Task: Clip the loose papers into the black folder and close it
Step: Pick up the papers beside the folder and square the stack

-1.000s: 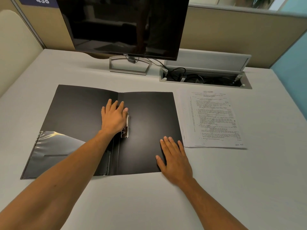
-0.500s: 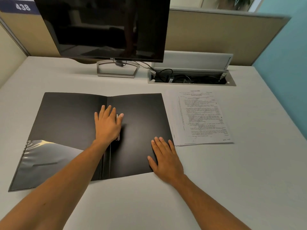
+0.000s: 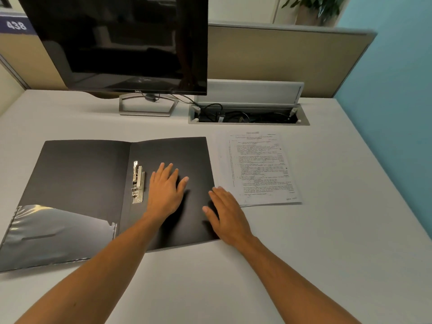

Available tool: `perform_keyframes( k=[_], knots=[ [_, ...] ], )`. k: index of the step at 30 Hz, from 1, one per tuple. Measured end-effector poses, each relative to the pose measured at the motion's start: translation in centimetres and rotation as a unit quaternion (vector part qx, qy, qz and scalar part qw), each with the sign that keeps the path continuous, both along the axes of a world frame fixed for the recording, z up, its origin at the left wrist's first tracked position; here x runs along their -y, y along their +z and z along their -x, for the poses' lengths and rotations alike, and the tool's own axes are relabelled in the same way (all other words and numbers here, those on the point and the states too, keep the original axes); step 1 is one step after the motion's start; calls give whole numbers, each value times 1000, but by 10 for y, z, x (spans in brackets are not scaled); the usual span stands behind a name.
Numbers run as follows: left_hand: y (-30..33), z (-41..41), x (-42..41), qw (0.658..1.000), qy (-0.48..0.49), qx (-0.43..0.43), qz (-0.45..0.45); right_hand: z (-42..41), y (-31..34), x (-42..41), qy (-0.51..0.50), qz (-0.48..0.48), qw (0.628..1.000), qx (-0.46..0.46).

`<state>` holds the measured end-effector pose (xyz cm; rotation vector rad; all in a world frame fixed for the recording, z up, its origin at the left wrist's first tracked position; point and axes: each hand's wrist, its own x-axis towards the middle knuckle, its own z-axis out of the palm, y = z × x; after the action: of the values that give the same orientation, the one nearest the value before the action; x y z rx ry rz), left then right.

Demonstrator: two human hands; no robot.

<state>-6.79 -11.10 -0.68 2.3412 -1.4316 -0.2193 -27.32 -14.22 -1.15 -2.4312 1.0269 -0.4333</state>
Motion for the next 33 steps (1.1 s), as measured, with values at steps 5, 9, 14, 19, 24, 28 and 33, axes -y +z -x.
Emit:
perform_keyframes(
  k=[5, 9, 14, 19, 24, 28, 33],
  knots=[
    [4, 42, 14, 999, -11, -40, -16, 55, 0, 45, -94, 27, 995, -30],
    [6, 74, 25, 997, 0, -77, -26, 94, -7, 79, -137, 35, 988, -70],
    [10, 107, 38, 995, 10, -101, -19, 124, -15, 104, -151, 34, 981, -120],
    [13, 137, 50, 991, 46, -128, -2, 132, -26, 104, -122, 23, 981, -149],
    [13, 150, 66, 975, 126, -185, 10, 131, -28, 103, -122, 38, 980, -153],
    [15, 139, 81, 929, 220, -294, 35, 130, -29, 102, -123, 45, 979, -154],
    [26, 119, 92, 874, 279, -397, 29, 131, -30, 103, -125, 52, 981, -140]
  ],
)
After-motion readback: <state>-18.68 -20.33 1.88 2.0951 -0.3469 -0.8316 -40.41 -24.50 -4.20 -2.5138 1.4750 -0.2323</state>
